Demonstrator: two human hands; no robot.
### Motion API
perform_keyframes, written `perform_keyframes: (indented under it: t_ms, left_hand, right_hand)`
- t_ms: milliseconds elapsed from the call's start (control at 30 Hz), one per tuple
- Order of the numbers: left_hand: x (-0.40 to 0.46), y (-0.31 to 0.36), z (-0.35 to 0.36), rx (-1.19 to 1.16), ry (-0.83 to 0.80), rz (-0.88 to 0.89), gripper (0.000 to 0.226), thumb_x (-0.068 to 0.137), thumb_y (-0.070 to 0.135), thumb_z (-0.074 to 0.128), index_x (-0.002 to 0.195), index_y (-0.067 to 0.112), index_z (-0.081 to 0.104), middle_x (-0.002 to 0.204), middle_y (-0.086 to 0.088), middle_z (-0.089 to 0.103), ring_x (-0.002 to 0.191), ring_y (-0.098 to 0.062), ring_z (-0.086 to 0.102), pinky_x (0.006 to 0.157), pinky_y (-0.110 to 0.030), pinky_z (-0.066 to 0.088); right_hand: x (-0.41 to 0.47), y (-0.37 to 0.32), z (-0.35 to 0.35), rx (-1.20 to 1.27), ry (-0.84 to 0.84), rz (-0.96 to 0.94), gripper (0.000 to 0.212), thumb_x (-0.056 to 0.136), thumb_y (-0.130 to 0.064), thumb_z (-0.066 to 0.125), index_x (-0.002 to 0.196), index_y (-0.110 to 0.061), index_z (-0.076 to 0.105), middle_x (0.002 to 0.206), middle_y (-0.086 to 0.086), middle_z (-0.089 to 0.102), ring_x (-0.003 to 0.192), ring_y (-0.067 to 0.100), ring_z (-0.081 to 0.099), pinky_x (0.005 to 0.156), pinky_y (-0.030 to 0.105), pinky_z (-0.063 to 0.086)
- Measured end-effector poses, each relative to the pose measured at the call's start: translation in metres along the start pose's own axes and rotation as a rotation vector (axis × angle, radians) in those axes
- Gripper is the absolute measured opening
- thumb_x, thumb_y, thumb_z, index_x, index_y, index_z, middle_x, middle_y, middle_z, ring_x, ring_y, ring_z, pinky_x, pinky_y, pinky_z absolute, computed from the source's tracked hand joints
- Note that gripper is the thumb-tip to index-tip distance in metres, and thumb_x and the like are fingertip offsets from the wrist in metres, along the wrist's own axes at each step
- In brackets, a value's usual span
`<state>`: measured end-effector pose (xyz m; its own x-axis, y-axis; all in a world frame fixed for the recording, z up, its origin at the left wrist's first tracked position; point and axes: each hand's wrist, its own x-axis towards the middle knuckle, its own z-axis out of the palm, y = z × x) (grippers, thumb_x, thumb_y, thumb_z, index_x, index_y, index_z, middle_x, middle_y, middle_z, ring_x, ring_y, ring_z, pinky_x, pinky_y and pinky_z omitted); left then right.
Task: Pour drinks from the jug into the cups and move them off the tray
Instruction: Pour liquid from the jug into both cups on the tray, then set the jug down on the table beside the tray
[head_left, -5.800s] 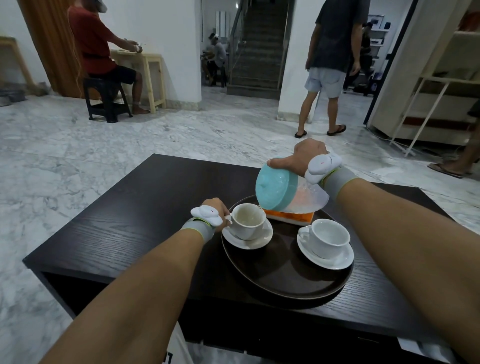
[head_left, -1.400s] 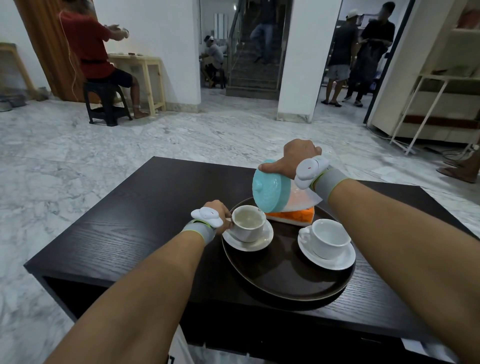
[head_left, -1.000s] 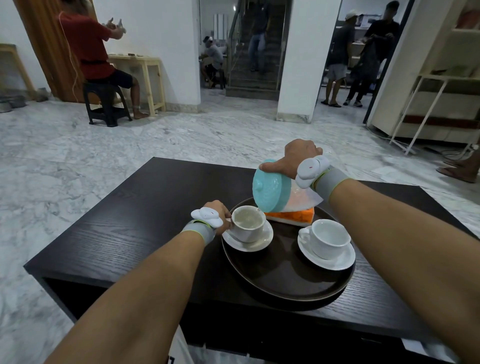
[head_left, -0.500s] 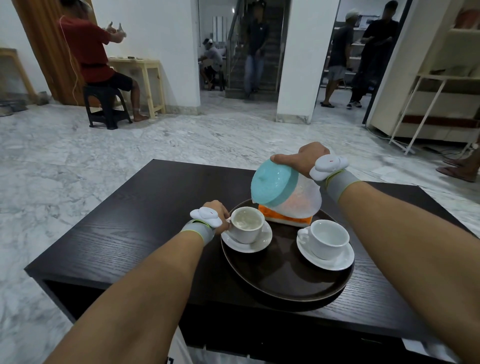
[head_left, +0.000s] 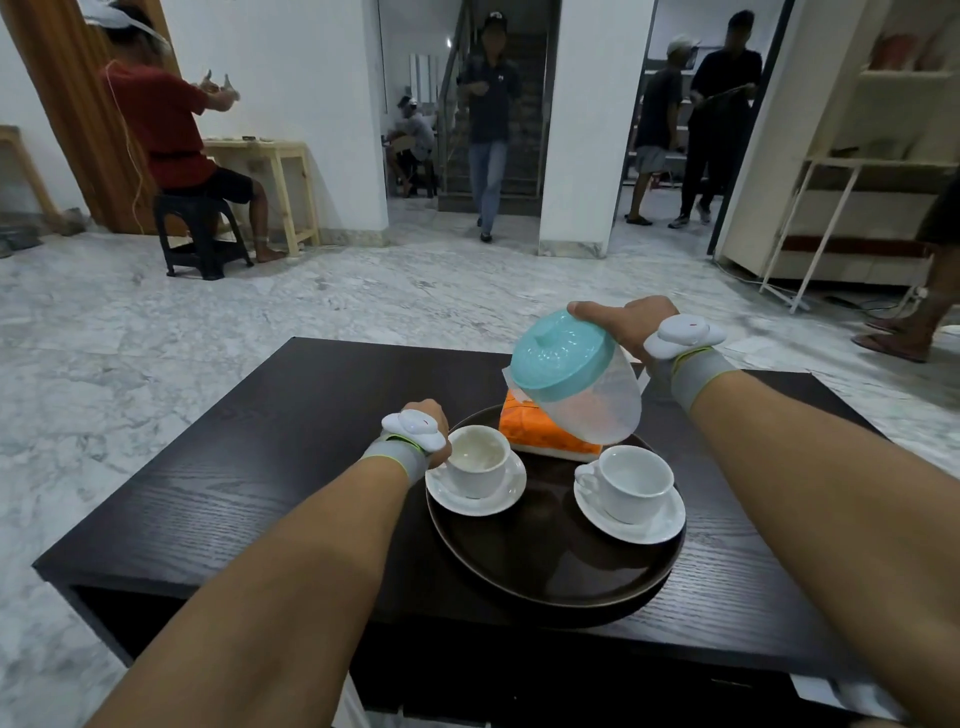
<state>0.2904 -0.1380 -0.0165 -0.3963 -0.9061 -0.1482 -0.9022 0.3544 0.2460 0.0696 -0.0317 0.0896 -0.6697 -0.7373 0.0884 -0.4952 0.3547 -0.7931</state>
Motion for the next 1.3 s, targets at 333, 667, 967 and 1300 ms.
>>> perform_keyframes:
  t_ms: [333, 667, 967, 1300]
  left_hand:
    - [-0.006, 0.040, -0.012, -0.051, 0.029, 0.086, 0.034, 0.083, 0.015, 0.056, 0.114, 0.014, 0.071, 0.111, -0.003, 0.071, 0.098, -0.024, 0.068, 0.073, -0.022, 0.045]
    - [-0.013, 0.122, -0.017, -0.330, 0.011, 0.269, 0.048, 0.078, 0.036, 0.072, 0.125, 0.026, 0.067, 0.128, 0.002, 0.066, 0.114, -0.021, 0.063, 0.101, -0.030, 0.049]
    - [-0.013, 0.193, 0.003, -0.443, -0.092, 0.385, 0.049, 0.074, 0.038, 0.078, 0.116, 0.016, 0.070, 0.107, -0.003, 0.072, 0.098, -0.024, 0.066, 0.088, -0.034, 0.055]
    - [-0.002, 0.246, 0.040, -0.607, -0.160, 0.471, 0.039, 0.074, 0.017, 0.080, 0.112, 0.010, 0.075, 0.107, -0.008, 0.076, 0.097, -0.021, 0.069, 0.093, -0.036, 0.056]
  right_hand:
    - [-0.010, 0.011, -0.034, 0.156, 0.039, 0.105, 0.068, 0.064, -0.064, 0.075, 0.092, -0.003, 0.067, 0.073, 0.004, 0.058, 0.056, 0.020, 0.049, 0.049, 0.025, 0.036]
    - [-0.023, 0.029, -0.075, 0.324, 0.122, 0.164, 0.047, 0.073, -0.055, 0.075, 0.095, -0.016, 0.058, 0.088, 0.002, 0.057, 0.059, 0.010, 0.049, 0.047, 0.024, 0.039]
    - [-0.025, 0.069, -0.115, 0.354, 0.201, 0.228, 0.046, 0.075, -0.053, 0.073, 0.091, -0.013, 0.057, 0.065, -0.002, 0.054, 0.052, 0.017, 0.050, 0.047, 0.024, 0.039]
    - [-0.014, 0.133, -0.137, 0.402, 0.266, 0.347, 0.050, 0.065, -0.063, 0.073, 0.075, -0.014, 0.065, 0.073, 0.001, 0.069, 0.065, 0.021, 0.066, 0.058, 0.028, 0.053]
